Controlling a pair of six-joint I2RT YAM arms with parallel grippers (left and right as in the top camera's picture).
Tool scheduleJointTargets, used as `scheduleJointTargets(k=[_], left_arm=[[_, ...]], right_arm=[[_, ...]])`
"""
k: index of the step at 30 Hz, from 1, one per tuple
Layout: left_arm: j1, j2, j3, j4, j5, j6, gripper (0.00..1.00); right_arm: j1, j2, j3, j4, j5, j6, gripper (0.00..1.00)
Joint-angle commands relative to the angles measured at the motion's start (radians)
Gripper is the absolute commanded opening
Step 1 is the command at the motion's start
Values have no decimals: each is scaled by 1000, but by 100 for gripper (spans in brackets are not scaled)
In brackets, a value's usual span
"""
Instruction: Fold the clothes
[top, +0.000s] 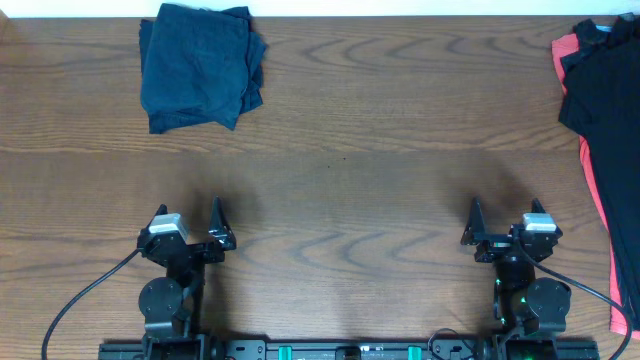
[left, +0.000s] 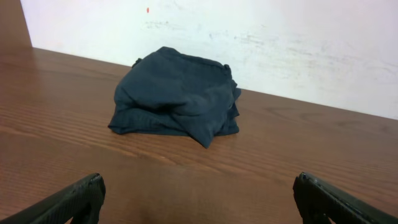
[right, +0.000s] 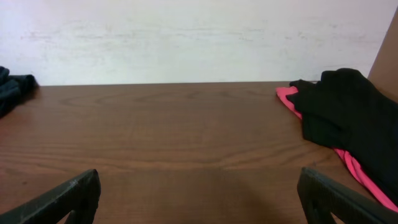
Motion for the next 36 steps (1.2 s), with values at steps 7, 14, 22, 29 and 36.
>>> scheduleJointTargets(k=[7,14,22,29,36], left_arm=[[3,-5,-15,-37,-3,5,98],[3,-5,-15,-37,-3,5,98],[3,-5,-15,-37,-3,5,98],[3,-5,-15,-37,-3,5,98],[3,-5,-15,-37,-3,5,98]], right_arm=[[-5,-9,-1,-4,11,10,99],[-5,-9,-1,-4,11,10,99],[-5,-9,-1,-4,10,10,99],[-5,-9,-1,-4,10,10,99],[-5,-9,-1,0,-77,101,99]])
